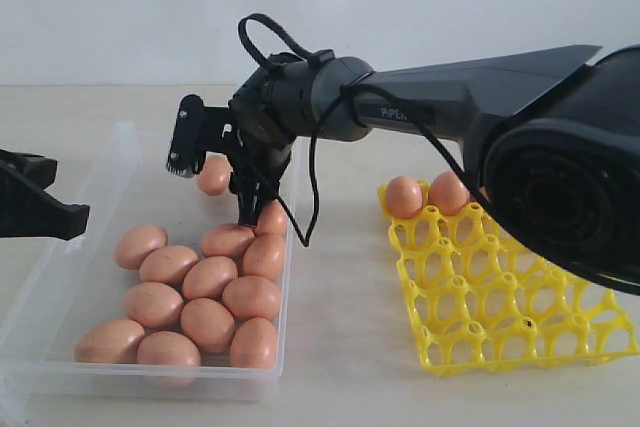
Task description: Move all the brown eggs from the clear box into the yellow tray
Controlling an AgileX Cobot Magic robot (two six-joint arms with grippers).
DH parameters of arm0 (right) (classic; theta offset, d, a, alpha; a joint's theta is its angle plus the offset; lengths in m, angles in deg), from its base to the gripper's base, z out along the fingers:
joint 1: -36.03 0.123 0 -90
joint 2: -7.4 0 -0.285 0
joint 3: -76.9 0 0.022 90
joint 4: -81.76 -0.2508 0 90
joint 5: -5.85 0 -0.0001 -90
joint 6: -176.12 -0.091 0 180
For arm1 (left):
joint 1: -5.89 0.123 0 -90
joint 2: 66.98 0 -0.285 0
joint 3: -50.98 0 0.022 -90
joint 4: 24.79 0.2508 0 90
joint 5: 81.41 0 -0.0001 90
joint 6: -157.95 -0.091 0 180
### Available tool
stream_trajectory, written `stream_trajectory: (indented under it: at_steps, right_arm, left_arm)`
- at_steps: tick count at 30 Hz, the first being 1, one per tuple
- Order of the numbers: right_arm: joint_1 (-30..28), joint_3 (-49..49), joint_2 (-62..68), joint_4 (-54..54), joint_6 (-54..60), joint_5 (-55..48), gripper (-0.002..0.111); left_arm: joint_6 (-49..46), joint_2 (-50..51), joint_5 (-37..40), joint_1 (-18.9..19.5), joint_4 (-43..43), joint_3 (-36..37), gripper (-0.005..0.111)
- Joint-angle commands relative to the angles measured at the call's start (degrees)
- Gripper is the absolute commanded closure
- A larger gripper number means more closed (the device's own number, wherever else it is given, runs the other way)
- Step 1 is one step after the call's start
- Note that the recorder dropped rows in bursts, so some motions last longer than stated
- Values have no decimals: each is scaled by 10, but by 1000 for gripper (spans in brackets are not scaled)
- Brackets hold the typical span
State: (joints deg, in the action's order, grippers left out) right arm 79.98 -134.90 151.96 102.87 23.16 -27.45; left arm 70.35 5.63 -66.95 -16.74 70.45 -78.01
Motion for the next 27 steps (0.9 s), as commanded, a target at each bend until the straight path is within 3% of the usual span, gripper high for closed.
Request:
stream_trajectory:
  at_steps: [1, 6, 13, 19, 27]
  right_arm:
    - [0, -3, -59, 1, -163, 11, 60]
    - [-4, -50, -88, -65, -265, 3, 62]
    - [-41, -146, -53, -374, -206, -85, 63]
    - [-62, -185, -3, -383, -212, -189, 63]
    - [-62, -185, 29, -307, -208, -181, 63]
  left_arm:
    - [0, -5, 1, 2, 3, 2, 103]
    - [0, -5, 4, 2, 3, 2, 103]
    - [1, -5, 3, 2, -1, 2, 103]
    - [0, -5, 3, 2, -1, 2, 103]
    - [-3, -5, 5, 2, 0, 2, 103]
